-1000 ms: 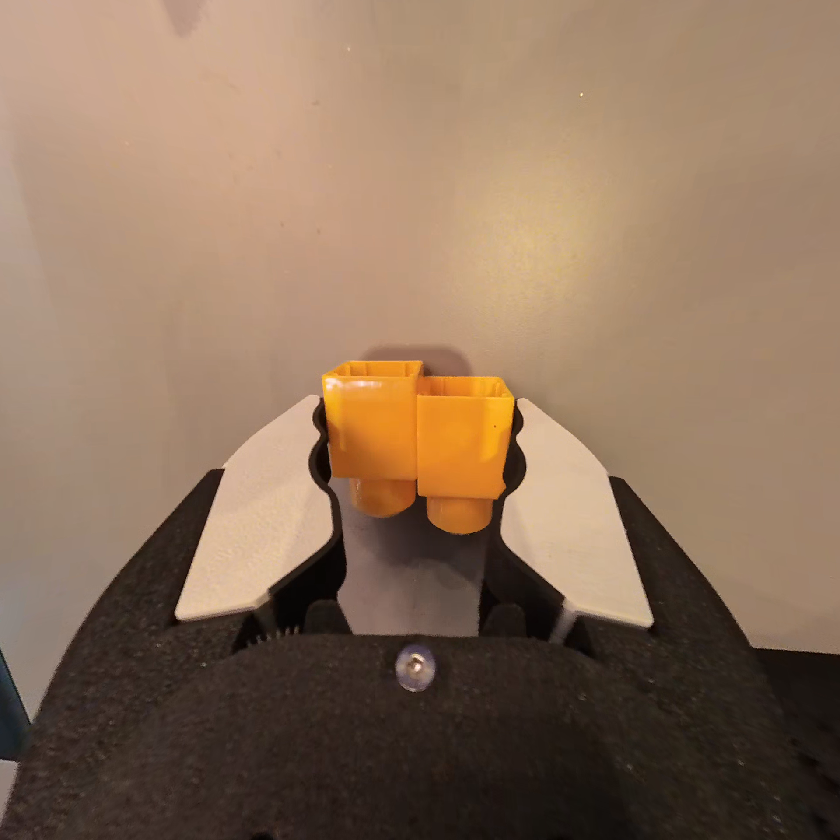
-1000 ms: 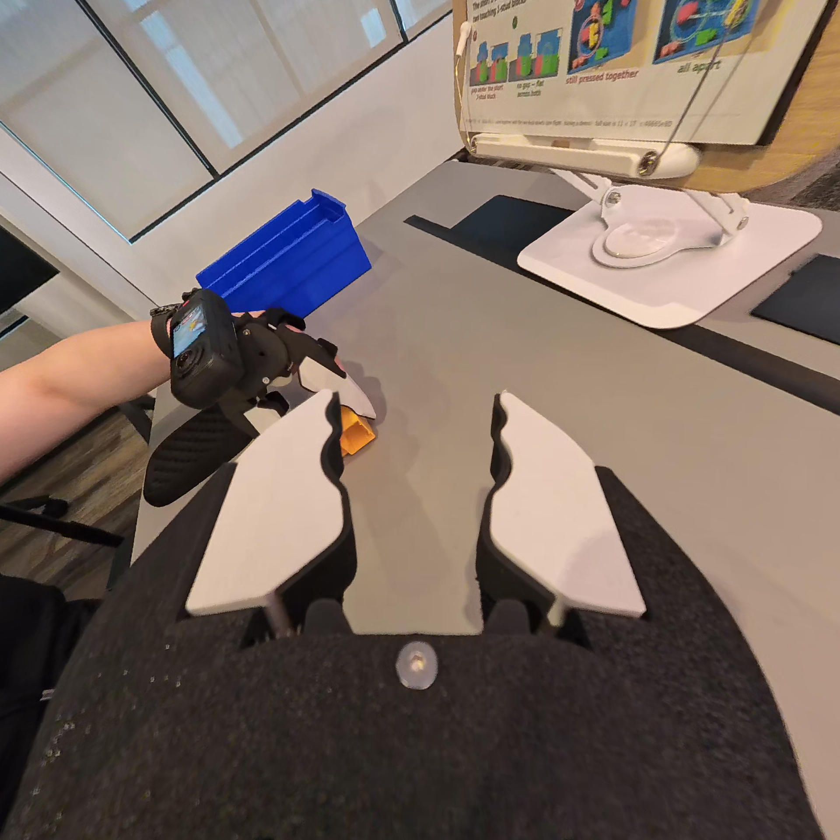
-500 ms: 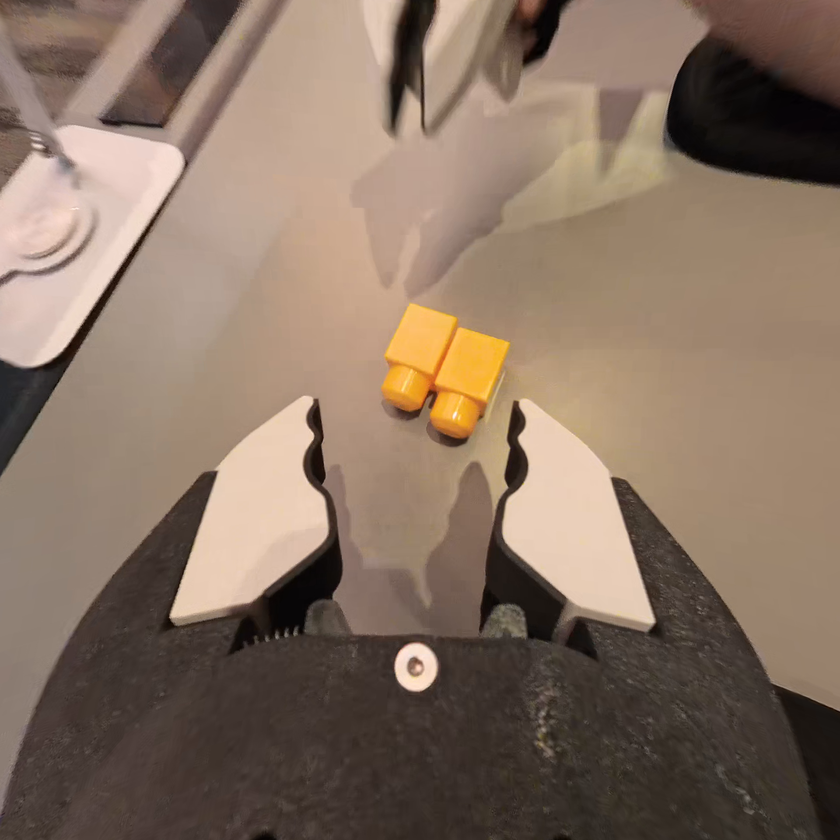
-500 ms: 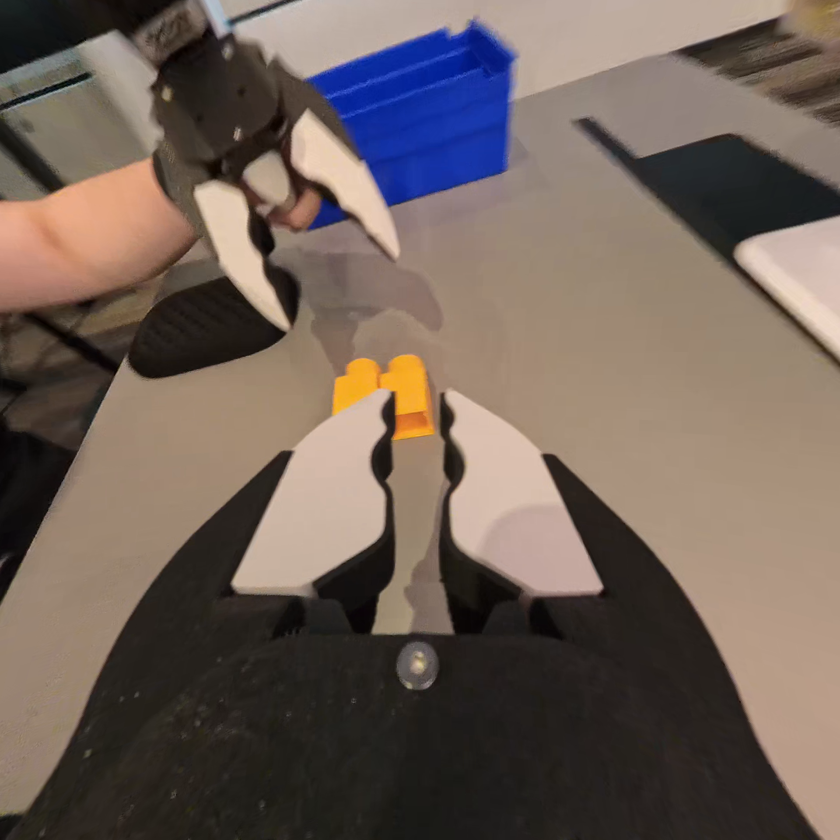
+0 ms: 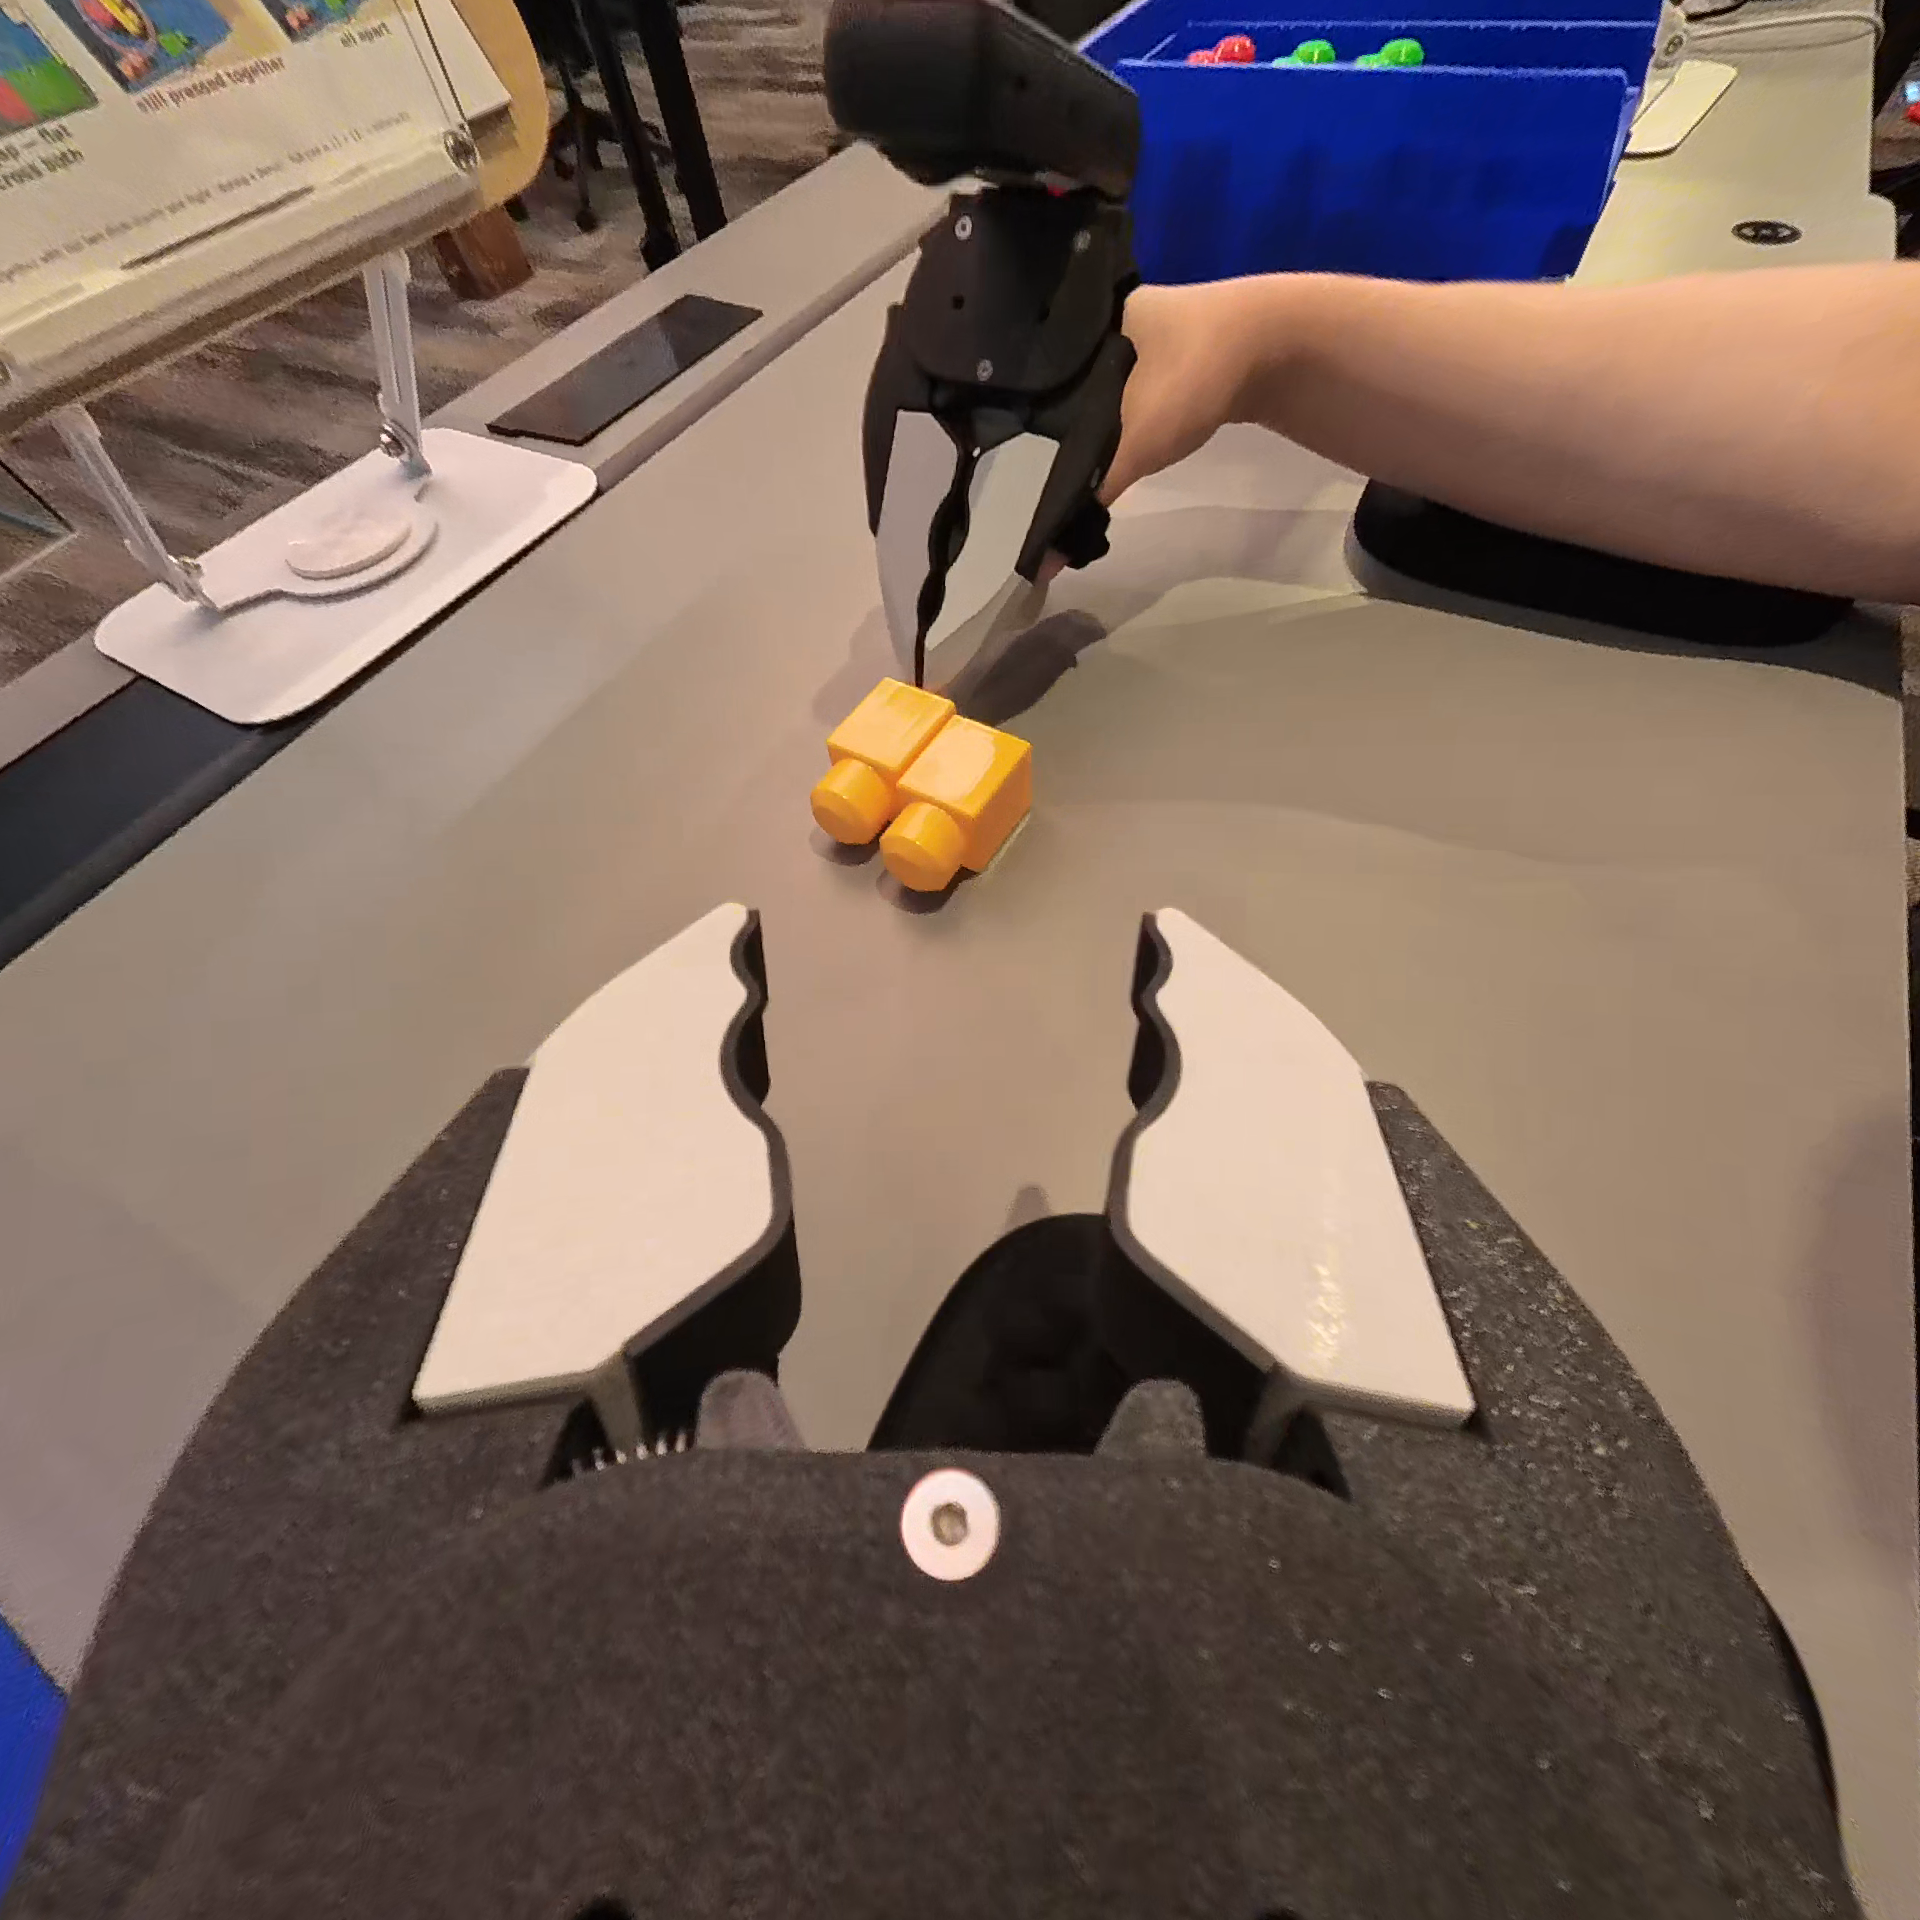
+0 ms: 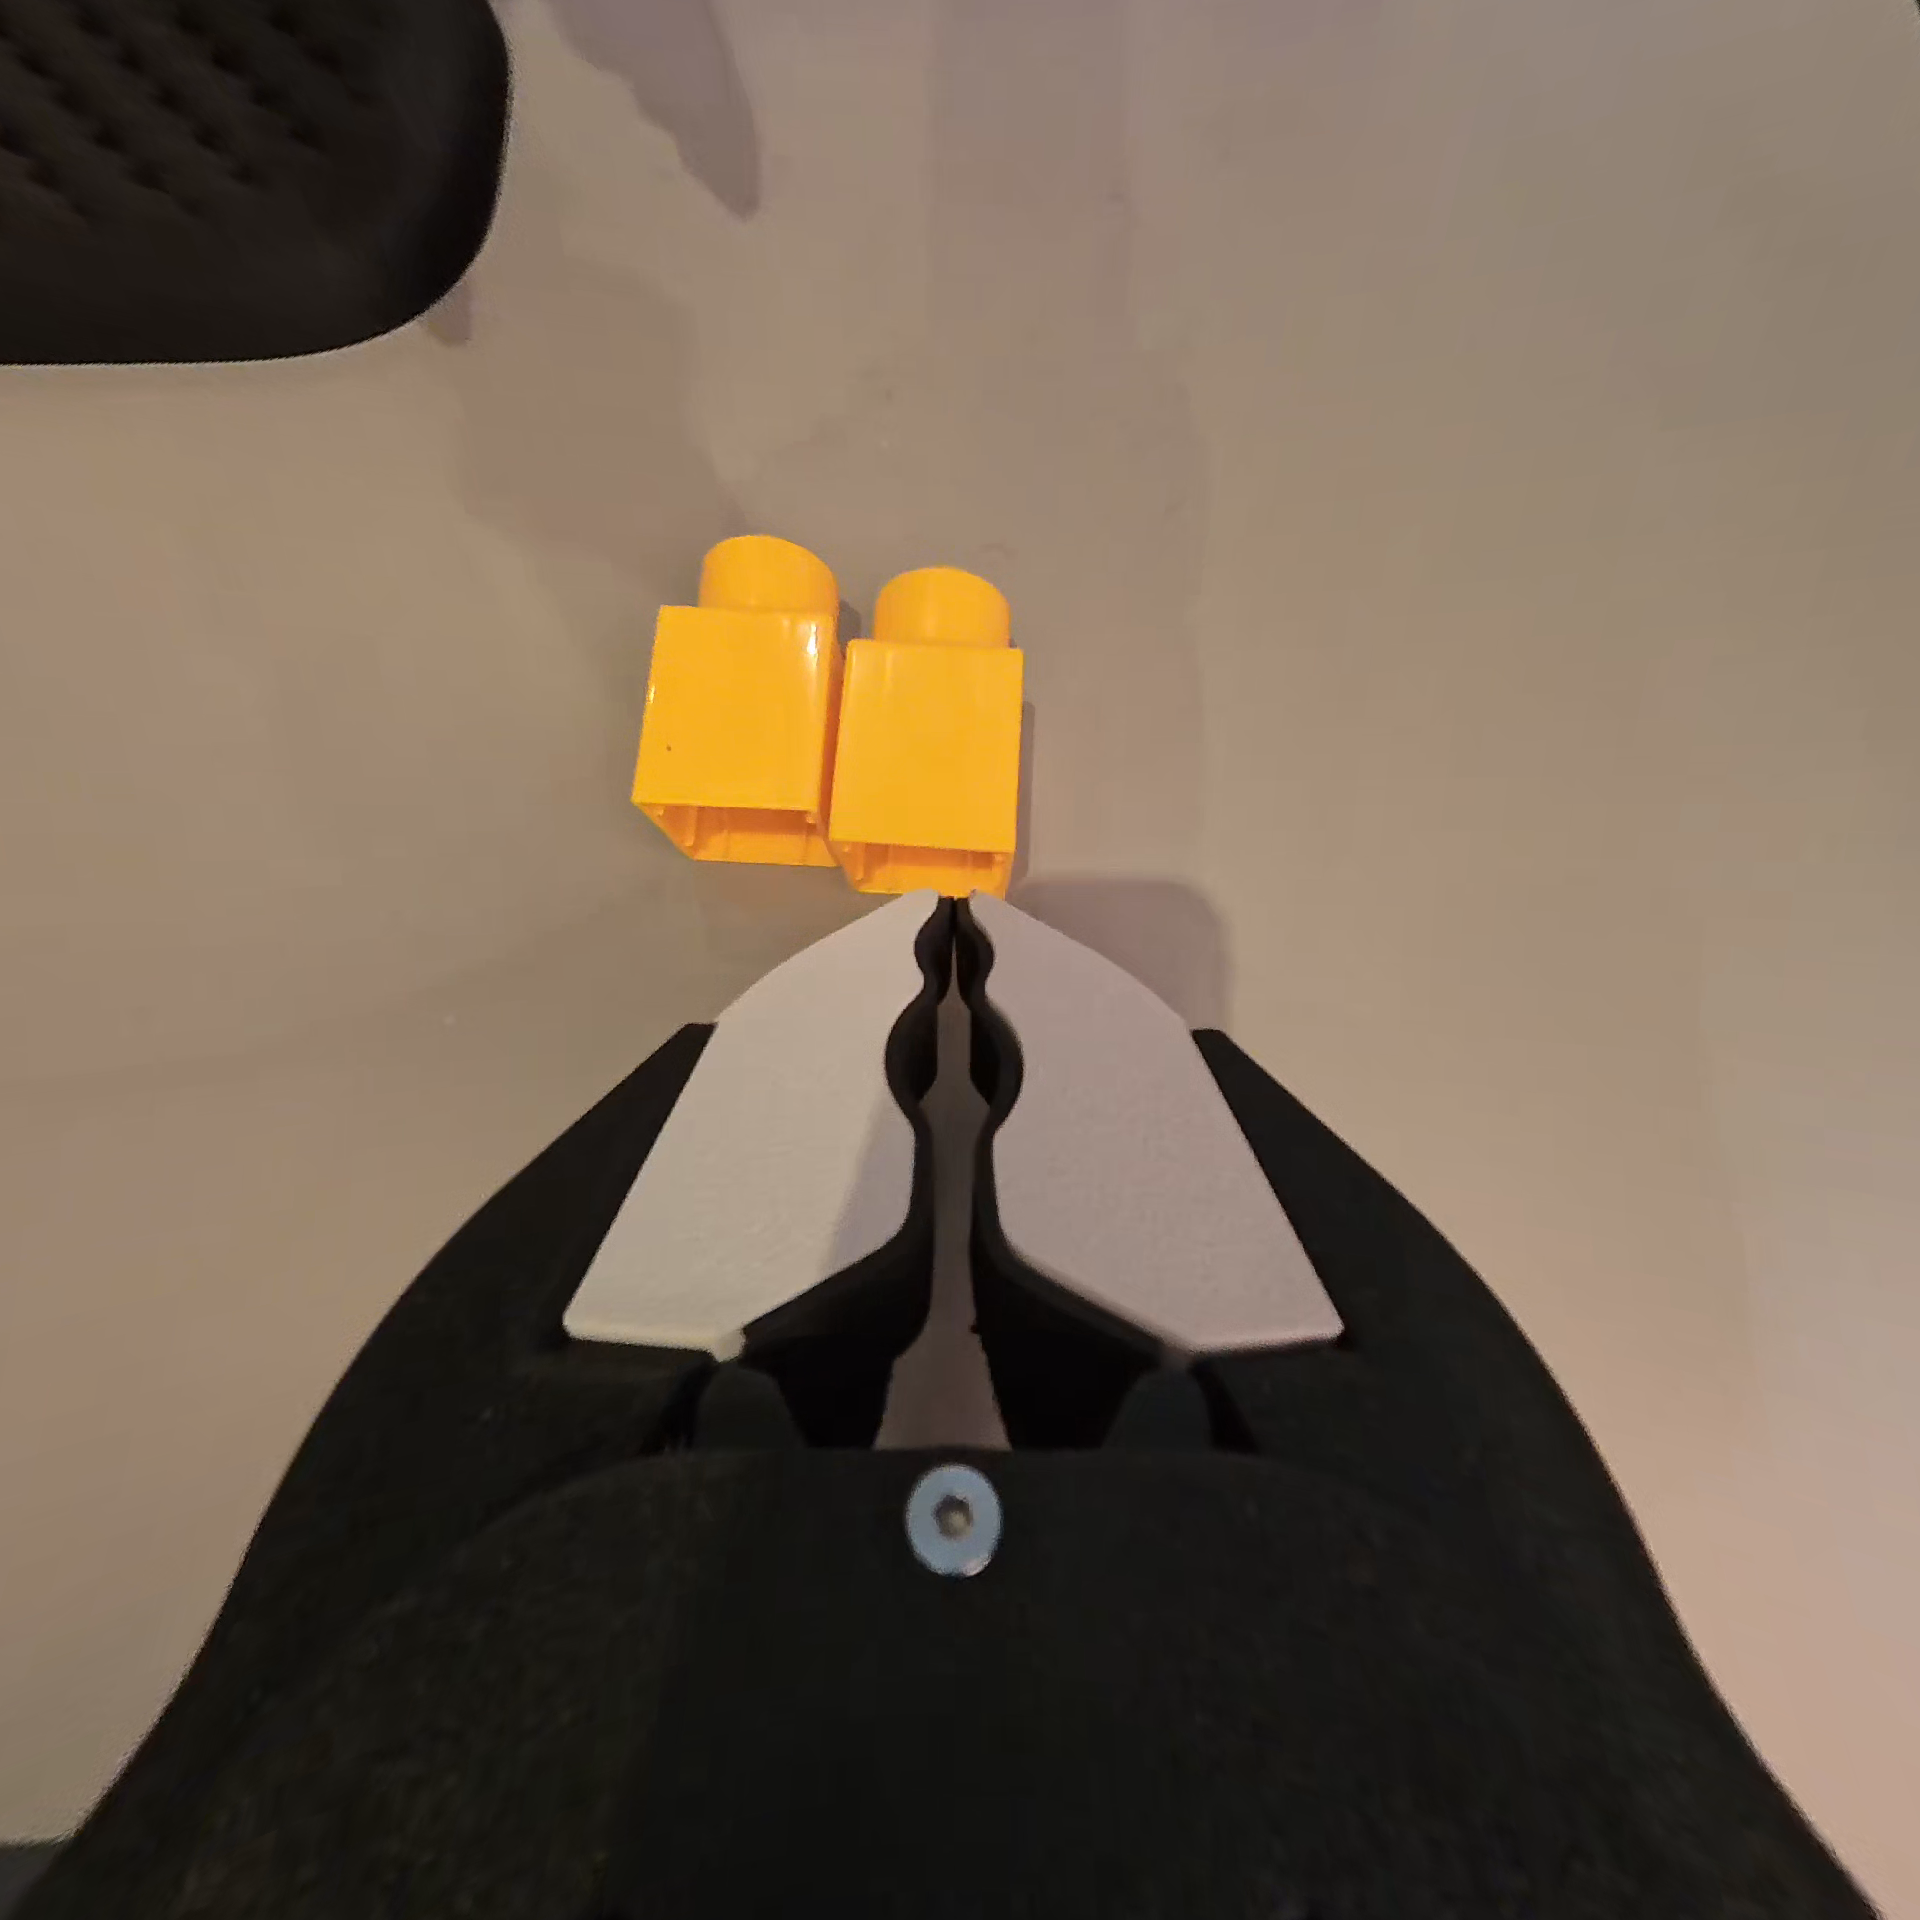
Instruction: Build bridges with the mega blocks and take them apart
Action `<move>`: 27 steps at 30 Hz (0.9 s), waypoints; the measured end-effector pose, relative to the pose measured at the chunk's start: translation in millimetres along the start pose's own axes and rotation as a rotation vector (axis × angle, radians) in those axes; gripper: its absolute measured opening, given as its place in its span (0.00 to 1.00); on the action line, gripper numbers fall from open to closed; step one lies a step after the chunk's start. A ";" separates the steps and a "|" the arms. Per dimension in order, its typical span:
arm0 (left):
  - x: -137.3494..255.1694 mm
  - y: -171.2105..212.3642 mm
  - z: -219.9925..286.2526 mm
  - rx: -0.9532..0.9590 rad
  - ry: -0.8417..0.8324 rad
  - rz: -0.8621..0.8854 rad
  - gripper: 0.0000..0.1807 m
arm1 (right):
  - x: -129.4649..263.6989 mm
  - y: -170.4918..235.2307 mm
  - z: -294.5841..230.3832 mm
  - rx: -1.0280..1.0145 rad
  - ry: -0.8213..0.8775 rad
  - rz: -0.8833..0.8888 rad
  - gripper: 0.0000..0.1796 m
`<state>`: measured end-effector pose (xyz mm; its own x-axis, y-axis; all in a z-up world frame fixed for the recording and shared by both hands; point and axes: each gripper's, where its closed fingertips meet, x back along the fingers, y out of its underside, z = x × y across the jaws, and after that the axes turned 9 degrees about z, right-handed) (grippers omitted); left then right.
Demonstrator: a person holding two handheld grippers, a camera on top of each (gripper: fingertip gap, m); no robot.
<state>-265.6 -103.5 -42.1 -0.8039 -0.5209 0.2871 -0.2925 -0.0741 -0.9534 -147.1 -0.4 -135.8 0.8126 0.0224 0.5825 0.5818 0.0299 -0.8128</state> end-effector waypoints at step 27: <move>31.8 -4.3 -11.4 0.003 -0.087 0.040 0.38 | 11.8 -15.2 1.0 0.034 0.025 0.013 0.00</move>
<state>-295.8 -110.0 -27.8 -0.7667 -0.5956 0.2396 -0.2593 -0.0542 -0.9643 -146.4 0.4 -116.6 0.8207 -0.0021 0.5713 0.5703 0.0640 -0.8190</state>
